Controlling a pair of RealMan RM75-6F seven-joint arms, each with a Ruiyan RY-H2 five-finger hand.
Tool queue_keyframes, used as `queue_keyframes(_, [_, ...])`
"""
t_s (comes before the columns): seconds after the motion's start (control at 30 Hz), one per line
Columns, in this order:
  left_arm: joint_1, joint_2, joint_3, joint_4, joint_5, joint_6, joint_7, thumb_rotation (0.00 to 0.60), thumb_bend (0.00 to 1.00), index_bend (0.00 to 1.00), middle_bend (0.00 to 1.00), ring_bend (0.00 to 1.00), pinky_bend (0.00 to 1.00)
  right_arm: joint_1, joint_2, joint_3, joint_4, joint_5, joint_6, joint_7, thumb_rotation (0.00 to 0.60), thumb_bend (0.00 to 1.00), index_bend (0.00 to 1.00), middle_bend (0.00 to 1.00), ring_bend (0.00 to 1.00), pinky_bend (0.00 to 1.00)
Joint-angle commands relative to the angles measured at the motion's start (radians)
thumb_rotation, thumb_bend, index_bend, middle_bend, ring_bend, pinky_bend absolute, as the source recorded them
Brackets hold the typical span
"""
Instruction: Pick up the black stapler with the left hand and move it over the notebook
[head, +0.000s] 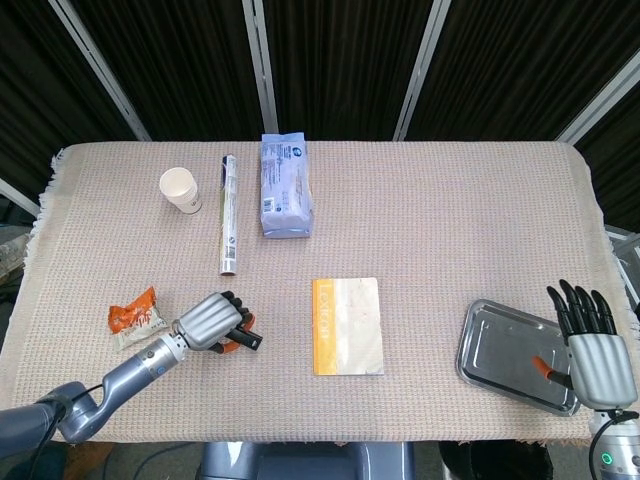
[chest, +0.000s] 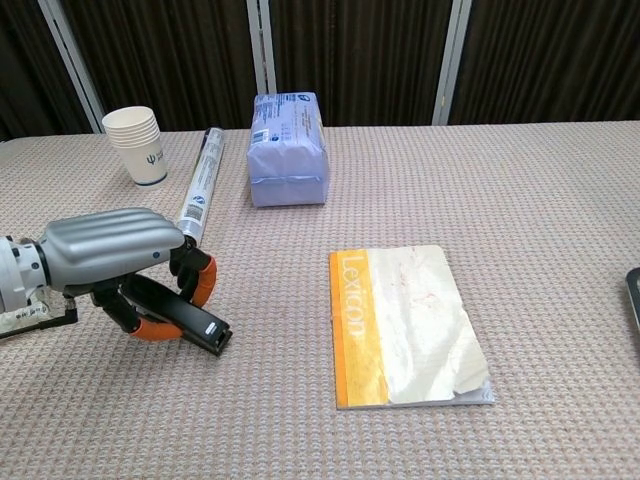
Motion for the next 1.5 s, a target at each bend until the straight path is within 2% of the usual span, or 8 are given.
queue_keyframes(0.03, [-0.004, 0.015, -0.009, -0.024, -0.011, 0.006, -0.007, 0.6, 0.53, 0.69, 0.6, 0.43, 0.41, -0.001, 0.002, 0.0, -0.001, -0.002, 0.002, 0.003, 0.6, 0.03, 0.0, 0.0, 0.0, 0.0])
queue_keyframes(0.17, [-0.015, 0.023, -0.027, -0.047, -0.024, 0.008, -0.011, 0.6, 0.53, 0.69, 0.6, 0.43, 0.41, 0.0, 0.004, -0.002, -0.001, -0.004, -0.002, 0.008, 0.6, 0.04, 0.0, 0.0, 0.0, 0.0])
queue_keyframes(0.5, [-0.061, -0.116, -0.104, 0.01, -0.059, 0.02, -0.049, 0.6, 0.49, 0.67, 0.59, 0.43, 0.41, 0.006, 0.015, -0.008, -0.005, -0.005, -0.022, 0.027, 0.6, 0.03, 0.0, 0.0, 0.0, 0.0])
queue_keyframes(0.63, [-0.095, -0.207, -0.155, 0.077, -0.078, 0.03, -0.042, 0.6, 0.49, 0.67, 0.58, 0.43, 0.41, 0.01, 0.019, -0.014, -0.004, -0.01, -0.035, 0.039, 0.6, 0.04, 0.0, 0.0, 0.0, 0.0])
queue_keyframes(0.93, [-0.199, -0.352, -0.221, 0.223, -0.119, -0.035, -0.058, 0.6, 0.47, 0.67, 0.58, 0.43, 0.41, 0.026, 0.022, -0.034, -0.003, -0.03, -0.073, 0.058, 0.6, 0.03, 0.0, 0.0, 0.0, 0.0])
queue_keyframes(1.2, [-0.319, -0.472, -0.256, 0.346, -0.12, -0.094, -0.124, 0.6, 0.47, 0.67, 0.58, 0.43, 0.41, 0.049, 0.012, -0.038, 0.011, -0.022, -0.12, 0.063, 0.6, 0.03, 0.0, 0.0, 0.0, 0.0])
queue_keyframes(1.5, [-0.364, -0.471, -0.241, 0.371, -0.111, -0.098, -0.163, 0.6, 0.45, 0.66, 0.58, 0.42, 0.41, 0.058, 0.008, -0.027, 0.03, 0.006, -0.136, 0.077, 0.6, 0.04, 0.0, 0.0, 0.0, 0.0])
